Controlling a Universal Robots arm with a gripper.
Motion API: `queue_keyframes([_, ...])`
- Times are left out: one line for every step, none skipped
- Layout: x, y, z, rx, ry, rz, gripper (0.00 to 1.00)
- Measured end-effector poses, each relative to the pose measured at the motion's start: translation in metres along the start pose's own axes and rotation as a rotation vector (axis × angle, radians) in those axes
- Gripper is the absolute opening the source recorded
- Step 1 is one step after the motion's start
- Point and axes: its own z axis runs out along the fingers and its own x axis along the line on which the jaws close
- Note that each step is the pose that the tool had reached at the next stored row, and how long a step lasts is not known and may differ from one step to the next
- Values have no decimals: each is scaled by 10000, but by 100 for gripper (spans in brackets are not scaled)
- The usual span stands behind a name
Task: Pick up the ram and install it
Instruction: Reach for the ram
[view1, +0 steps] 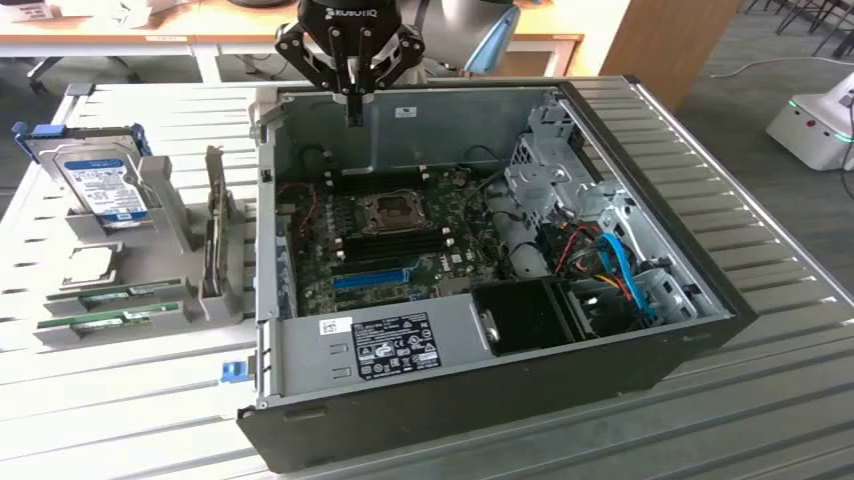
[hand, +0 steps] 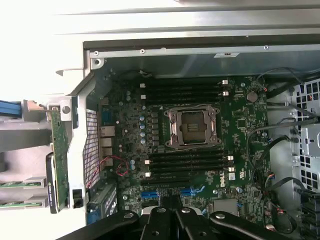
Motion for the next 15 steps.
queue_keyframes([0, 0, 0, 0, 0, 0, 11])
queue_keyframes([0, 0, 0, 0, 0, -1, 11])
queue_keyframes([0, 0, 0, 1, 0, 0, 11])
queue_keyframes([0, 0, 0, 0, 0, 0, 11])
queue_keyframes([2, 0, 0, 0, 0, -1, 11])
queue_keyframes([6, 0, 1, -1, -1, 1, 11])
queue_keyframes([11, -1, 1, -1, -1, 2, 11])
queue_keyframes([17, -1, 0, -1, -1, 0, 11])
queue_keyframes([27, -2, -1, 0, 0, 0, 11])
queue_keyframes([37, -3, -1, 2, 1, 0, 11])
queue_keyframes([48, -4, -1, 0, 0, 1, 11])
queue_keyframes([60, -4, -1, 0, 0, 0, 11])
queue_keyframes([73, -5, -2, 1, 0, 0, 11])
queue_keyframes([88, -6, -2, 0, 0, 0, 11])
queue_keyframes([102, -7, -3, 1, 0, 1, 11])
